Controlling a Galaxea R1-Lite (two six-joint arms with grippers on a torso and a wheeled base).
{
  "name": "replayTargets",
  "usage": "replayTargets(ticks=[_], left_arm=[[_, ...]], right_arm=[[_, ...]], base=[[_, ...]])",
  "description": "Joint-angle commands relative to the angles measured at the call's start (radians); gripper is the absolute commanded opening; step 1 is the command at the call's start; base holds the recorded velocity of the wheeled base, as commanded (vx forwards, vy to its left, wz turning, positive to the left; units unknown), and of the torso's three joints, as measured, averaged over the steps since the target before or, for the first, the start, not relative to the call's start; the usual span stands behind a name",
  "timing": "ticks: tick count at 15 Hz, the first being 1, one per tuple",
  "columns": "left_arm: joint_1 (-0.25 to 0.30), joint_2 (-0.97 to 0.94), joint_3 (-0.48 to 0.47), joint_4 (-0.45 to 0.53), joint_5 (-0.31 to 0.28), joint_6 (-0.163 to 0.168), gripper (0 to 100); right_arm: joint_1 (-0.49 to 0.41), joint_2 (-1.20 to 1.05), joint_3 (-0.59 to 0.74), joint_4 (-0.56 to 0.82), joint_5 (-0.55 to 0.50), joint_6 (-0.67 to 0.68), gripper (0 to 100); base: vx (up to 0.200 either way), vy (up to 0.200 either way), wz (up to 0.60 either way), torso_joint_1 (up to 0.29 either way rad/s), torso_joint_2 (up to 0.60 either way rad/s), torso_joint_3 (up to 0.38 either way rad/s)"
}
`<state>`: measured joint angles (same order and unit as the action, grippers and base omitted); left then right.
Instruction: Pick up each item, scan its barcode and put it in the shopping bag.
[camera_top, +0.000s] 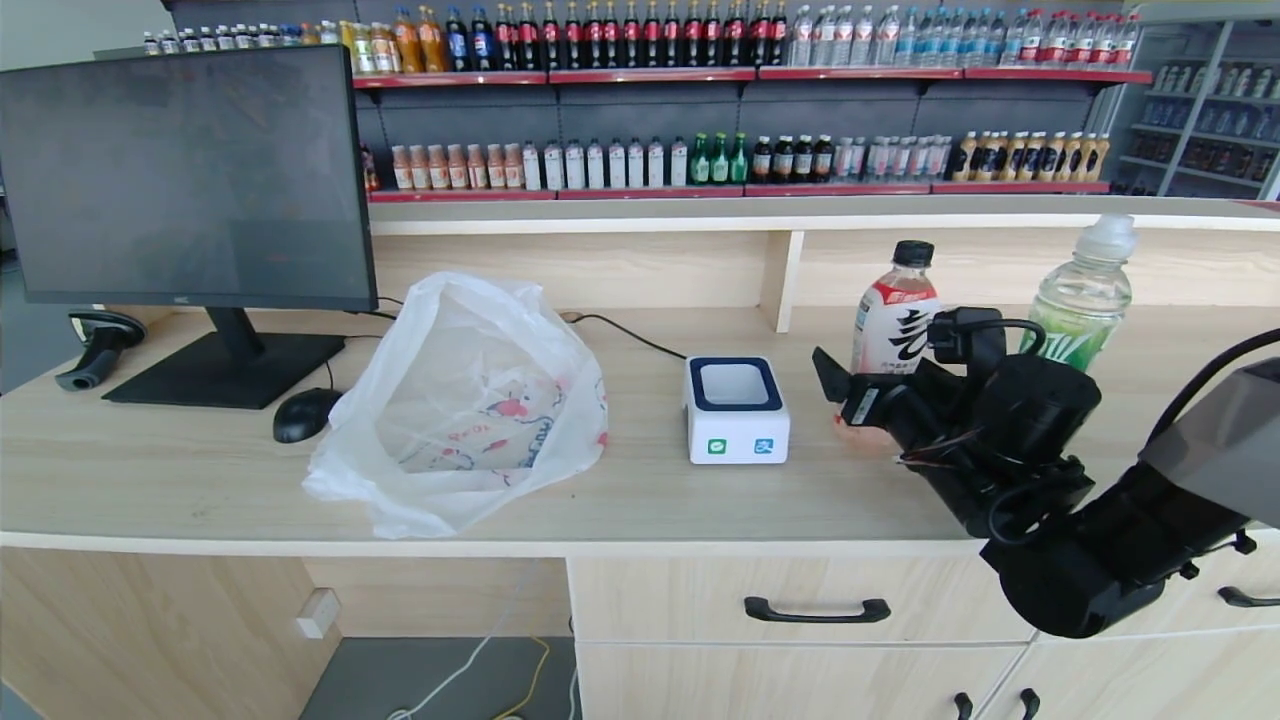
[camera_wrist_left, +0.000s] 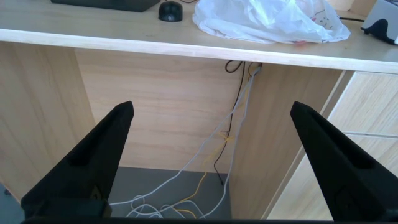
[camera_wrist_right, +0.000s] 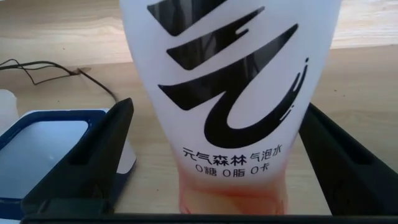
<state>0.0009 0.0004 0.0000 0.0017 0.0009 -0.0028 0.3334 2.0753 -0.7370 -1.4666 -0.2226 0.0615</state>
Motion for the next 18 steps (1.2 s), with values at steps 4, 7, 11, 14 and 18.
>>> replayTargets(ticks=[4, 7, 11, 14, 18], left_arm=[[0.001, 0.001, 0.000, 0.000, 0.001, 0.000, 100], [0.001, 0.000, 0.000, 0.000, 0.001, 0.000, 100], [0.001, 0.000, 0.000, 0.000, 0.001, 0.000, 100], [-0.001, 0.000, 0.000, 0.000, 0.001, 0.000, 100], [0.001, 0.000, 0.000, 0.000, 0.001, 0.000, 100]], right_arm=[[-0.024, 0.000, -0.005, -0.001, 0.002, 0.008, 100], [-0.030, 0.000, -0.019, -0.001, -0.004, 0.001, 100], [-0.028, 0.002, -0.015, -0.001, -0.004, 0.001, 100], [-0.028, 0.005, -0.018, -0.001, -0.001, 0.003, 100], [-0.028, 0.006, -0.016, -0.001, -0.001, 0.006, 0]], base=[[0.000, 0.000, 0.00, 0.000, 0.00, 0.000], [0.000, 0.000, 0.00, 0.000, 0.00, 0.000], [0.000, 0.000, 0.00, 0.000, 0.00, 0.000], [0.000, 0.000, 0.00, 0.000, 0.00, 0.000], [0.000, 0.000, 0.00, 0.000, 0.00, 0.000]])
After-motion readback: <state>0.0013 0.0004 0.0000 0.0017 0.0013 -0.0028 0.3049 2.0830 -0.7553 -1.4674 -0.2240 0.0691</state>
